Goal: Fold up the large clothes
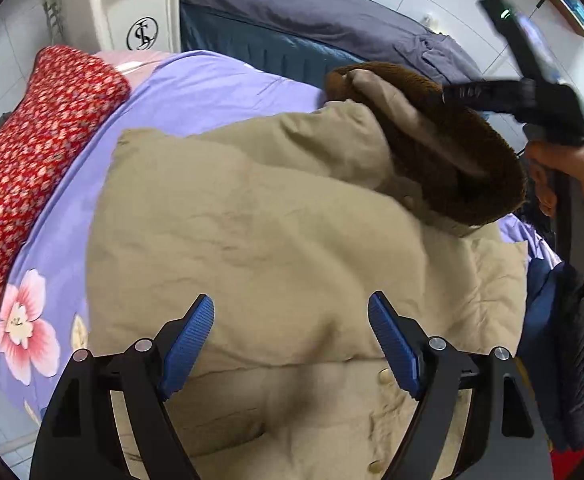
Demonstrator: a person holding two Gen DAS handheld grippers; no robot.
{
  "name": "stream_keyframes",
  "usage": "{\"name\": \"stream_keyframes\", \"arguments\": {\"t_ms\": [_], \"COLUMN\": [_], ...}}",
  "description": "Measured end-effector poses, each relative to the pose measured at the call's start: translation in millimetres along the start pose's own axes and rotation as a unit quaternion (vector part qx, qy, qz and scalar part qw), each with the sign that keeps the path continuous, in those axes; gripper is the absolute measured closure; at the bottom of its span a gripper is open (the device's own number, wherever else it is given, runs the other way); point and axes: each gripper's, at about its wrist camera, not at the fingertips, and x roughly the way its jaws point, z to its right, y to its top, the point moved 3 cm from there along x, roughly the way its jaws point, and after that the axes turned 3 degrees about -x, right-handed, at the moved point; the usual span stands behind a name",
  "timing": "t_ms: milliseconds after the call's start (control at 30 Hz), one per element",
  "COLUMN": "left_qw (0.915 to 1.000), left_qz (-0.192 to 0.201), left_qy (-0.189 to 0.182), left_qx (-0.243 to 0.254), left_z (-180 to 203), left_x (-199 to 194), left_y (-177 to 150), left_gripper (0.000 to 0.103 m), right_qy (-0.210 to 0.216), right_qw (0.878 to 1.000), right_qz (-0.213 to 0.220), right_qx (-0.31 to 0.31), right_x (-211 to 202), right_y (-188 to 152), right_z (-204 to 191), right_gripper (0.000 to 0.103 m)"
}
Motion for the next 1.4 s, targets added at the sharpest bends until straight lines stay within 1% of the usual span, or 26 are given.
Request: {"name": "stream_keyframes", "arguments": {"t_ms": [33, 67, 100, 133, 200, 267, 333, 367, 433, 467, 600, 667, 767, 833, 900, 933, 1000, 1033, 1067, 1100, 1133, 1167, 1200, 1267, 1333, 1400], "left_qw": [1.0000, 1.0000, 0.9999, 0.9999, 0.9997, 0.9995, 0.9992, 0.9989, 0.9981, 0.9976, 0.9962, 0.9966, 0.9977, 0.9981, 0.9984, 0.9985, 0.9990, 0.9991, 0.9991, 0.9986, 0.9977, 0.9976, 0.9976, 0.9968, 0.9949, 0.9949], "left_qz": [0.001, 0.001, 0.002, 0.003, 0.006, 0.013, 0.024, 0.033, 0.047, 0.055, 0.076, 0.074, 0.063, 0.057, 0.047, 0.043, 0.032, 0.022, 0.012, -0.002, -0.018, -0.018, -0.013, 0.003, 0.024, 0.026], "left_qy": [0.002, 0.004, 0.005, 0.007, 0.012, 0.016, 0.017, 0.017, 0.013, 0.011, 0.002, -0.001, -0.013, -0.022, -0.032, -0.034, -0.025, -0.022, -0.029, -0.045, -0.063, -0.064, -0.066, -0.076, -0.091, -0.082], "left_qx": [-0.004, -0.008, -0.011, -0.015, -0.020, -0.023, -0.026, -0.030, -0.037, -0.040, -0.043, -0.036, -0.019, -0.010, -0.001, 0.004, 0.019, 0.027, 0.030, 0.027, 0.020, 0.018, 0.019, 0.024, 0.036, 0.052], "left_z": [-5.3, -10.5, -14.2, -18.2, -25.4, -29.4, -31.1, -32.1, -33.4, -33.1, -24.7, -16.0, 3.3, 11.9, 23.1, 27.9, 37.2, 42.1, 44.6, 47.9, 51.7, 52.6, 55.4, 59.5, 60.1, 56.1], "left_x": [-1.9, -2.7, -4.0, -5.2, -8.4, -13.2, -19.9, -25.8, -36.2, -42.0, -54.0, -52.8, -45.0, -39.7, -27.5, -20.3, -0.6, 12.1, 20.3, 27.2, 33.7, 35.2, 33.1, 20.5, 2.0, -3.6], "left_y": [-1.3, -1.5, -1.9, -1.3, -0.1, 4.1, 9.6, 14.2, 21.7, 26.2, 34.8, 32.8, 26.2, 22.9, 19.8, 18.1, 16.3, 14.3, 11.9, 9.9, 8.9, 8.9, 8.4, 4.5, -8.9, -27.8], "left_gripper": [0.025, 0.025, 0.025, 0.025, 0.025, 0.025, 0.025, 0.025, 0.025, 0.025, 0.022, 0.022, 0.022, 0.022, 0.020, 0.020, 0.020, 0.024, 0.030, 0.051, 0.061, 0.064, 0.073, 0.079, 0.082, 0.083], "right_qy": [0.006, 0.009, -0.003, -0.014, -0.028, -0.029, -0.025, -0.020, -0.014, -0.009, 0.006, 0.016, 0.014, 0.005, -0.003, -0.004, -0.006, -0.006, -0.005, -0.005, -0.006, -0.007, -0.010, -0.011, -0.017, -0.016], "right_qw": [1.000, 1.000, 1.000, 0.999, 0.995, 0.990, 0.981, 0.976, 0.968, 0.966, 0.954, 0.953, 0.948, 0.948, 0.949, 0.951, 0.955, 0.956, 0.958, 0.959, 0.960, 0.961, 0.962, 0.964, 0.965, 0.970], "right_qz": [-0.013, -0.015, -0.007, 0.008, 0.042, 0.070, 0.103, 0.119, 0.136, 0.137, 0.138, 0.127, 0.108, 0.094, 0.079, 0.078, 0.076, 0.075, 0.075, 0.075, 0.073, 0.072, 0.071, 0.071, 0.074, 0.068], "right_qx": [-0.008, -0.014, -0.031, -0.050, -0.090, -0.120, -0.160, -0.181, -0.210, -0.219, -0.265, -0.274, -0.298, -0.304, -0.306, -0.301, -0.287, -0.283, -0.277, -0.272, -0.269, -0.266, -0.263, -0.257, -0.250, -0.233], "right_x": [7.8, 10.1, 7.9, 1.6, -18.5, -35.0, -60.9, -75.7, -94.5, -100.3, -116.9, -118.0, -110.1, -103.0, -94.5, -93.3, -93.7, -93.1, -92.8, -91.9, -90.6, -90.0, -89.6, -93.5, -97.1, -98.7], "right_y": [-2.6, -5.5, -11.3, -18.2, -35.2, -52.5, -75.4, -92.2, -122.6, -134.2, -211.2, -242.4, -291.3, -310.8, -320.5, -322.1, -323.0, -323.1, -323.3, -322.4, -320.9, -323.2, -323.7, -326.4, -325.0, -333.0], "right_z": [-3.2, -5.3, -9.9, -15.3, -29.1, -40.5, -56.3, -66.1, -81.6, -87.3, -111.5, -117.3, -119.7, -116.2, -111.3, -108.0, -102.6, -101.0, -98.6, -96.1, -93.6, -91.6, -88.2, -79.1, -72.0, -64.1], "right_gripper": [0.072, 0.083, 0.083, 0.087, 0.088, 0.089, 0.089, 0.090, 0.090, 0.090, 0.091, 0.091, 0.091, 0.091, 0.091, 0.091, 0.091, 0.091, 0.091, 0.091, 0.091, 0.091, 0.091, 0.091, 0.091, 0.091]}}
